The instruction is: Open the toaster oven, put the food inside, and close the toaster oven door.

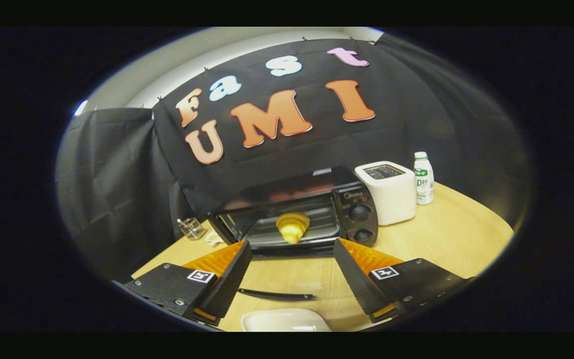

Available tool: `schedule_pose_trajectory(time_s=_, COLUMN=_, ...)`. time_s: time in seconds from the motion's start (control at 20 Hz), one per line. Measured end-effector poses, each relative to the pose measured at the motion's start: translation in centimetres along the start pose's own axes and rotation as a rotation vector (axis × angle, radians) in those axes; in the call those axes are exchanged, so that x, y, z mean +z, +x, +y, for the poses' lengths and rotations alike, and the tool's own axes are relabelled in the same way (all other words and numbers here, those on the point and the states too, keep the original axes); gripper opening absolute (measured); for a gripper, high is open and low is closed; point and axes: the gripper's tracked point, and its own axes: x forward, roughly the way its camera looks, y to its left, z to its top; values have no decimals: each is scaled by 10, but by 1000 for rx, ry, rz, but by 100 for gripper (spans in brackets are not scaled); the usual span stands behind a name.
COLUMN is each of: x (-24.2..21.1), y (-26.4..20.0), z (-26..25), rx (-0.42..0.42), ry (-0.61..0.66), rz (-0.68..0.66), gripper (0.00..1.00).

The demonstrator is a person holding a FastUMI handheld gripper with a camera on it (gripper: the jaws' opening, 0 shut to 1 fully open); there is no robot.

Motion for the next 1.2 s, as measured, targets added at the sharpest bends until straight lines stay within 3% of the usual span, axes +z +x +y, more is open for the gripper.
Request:
schedule_pose_trajectory(time_s=0.35, x=-94, y=-20, z=-2, rx=6, ry=-2, rz=228, gripper=98)
schedule_pose_trajectory(time_s=0.55, x=-125, y=-10, z=-4, rx=11, ry=8, rz=321, gripper=97)
schedule_pose_trajectory(time_s=0.7, x=-137, y=-3, z=7, rx=40, ry=3, rz=385, gripper=97)
schedule_pose_trajectory(time_s=0.85, x=-131, y=-5, z=11, rx=42, ry=-62, rz=366, gripper=98)
schedule_pose_trajectory(time_s=1.2, x=-147, y=1, z=4, rx=25, ry=-34, rz=420, gripper=97)
